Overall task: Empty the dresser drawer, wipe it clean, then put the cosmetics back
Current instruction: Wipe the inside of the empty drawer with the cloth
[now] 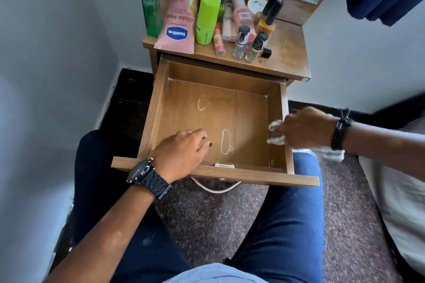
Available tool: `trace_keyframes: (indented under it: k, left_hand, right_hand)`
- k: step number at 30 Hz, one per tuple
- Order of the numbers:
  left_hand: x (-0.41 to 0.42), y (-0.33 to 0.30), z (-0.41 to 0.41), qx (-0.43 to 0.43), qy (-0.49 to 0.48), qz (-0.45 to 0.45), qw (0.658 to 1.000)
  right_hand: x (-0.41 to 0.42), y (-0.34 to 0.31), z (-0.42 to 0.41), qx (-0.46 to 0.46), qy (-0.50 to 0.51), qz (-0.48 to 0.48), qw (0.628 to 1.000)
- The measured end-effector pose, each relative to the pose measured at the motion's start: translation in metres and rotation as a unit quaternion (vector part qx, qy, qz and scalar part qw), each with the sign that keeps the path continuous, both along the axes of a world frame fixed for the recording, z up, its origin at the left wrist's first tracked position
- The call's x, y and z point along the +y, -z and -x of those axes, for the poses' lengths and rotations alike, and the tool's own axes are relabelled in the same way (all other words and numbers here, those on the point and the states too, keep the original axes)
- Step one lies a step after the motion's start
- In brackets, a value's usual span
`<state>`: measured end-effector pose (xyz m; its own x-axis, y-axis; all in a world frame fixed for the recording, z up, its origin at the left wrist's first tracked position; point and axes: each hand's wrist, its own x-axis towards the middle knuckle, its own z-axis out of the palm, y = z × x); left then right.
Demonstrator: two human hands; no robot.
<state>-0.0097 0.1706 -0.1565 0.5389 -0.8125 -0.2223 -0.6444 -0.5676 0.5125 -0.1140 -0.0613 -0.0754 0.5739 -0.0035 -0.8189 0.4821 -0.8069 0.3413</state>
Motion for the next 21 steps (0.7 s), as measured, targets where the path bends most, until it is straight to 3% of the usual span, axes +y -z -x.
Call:
trace_keyframes:
  k: [3,6,13,18,21]
  left_hand:
    - [-0.001,0.002,-0.001,0.001,-0.001,0.002,1.0]
    - [-0.002,0.004,0.0,0.003,-0.002,0.005,1.0]
    - [-0.001,0.003,-0.001,-0.01,-0.005,0.007,1.0]
    - [-0.002,0.002,0.0,-0.008,-0.004,0.011,1.0]
    - [-0.002,0.001,0.001,-0.014,-0.003,0.01,1.0]
  right_hand:
    - [0.014,0.001,0.009,0.06,0.001,0.003,0.998]
    - [0.006,0.002,-0.009,0.055,0.005,0.033,0.998]
    - [-0.035,0.018,-0.049,-0.174,0.044,0.065,0.982]
    - [-0.016,0.024,-0.014,-0.209,0.062,0.022,0.976]
    - [-0.007,0.022,0.012,-0.161,0.038,-0.027,0.986]
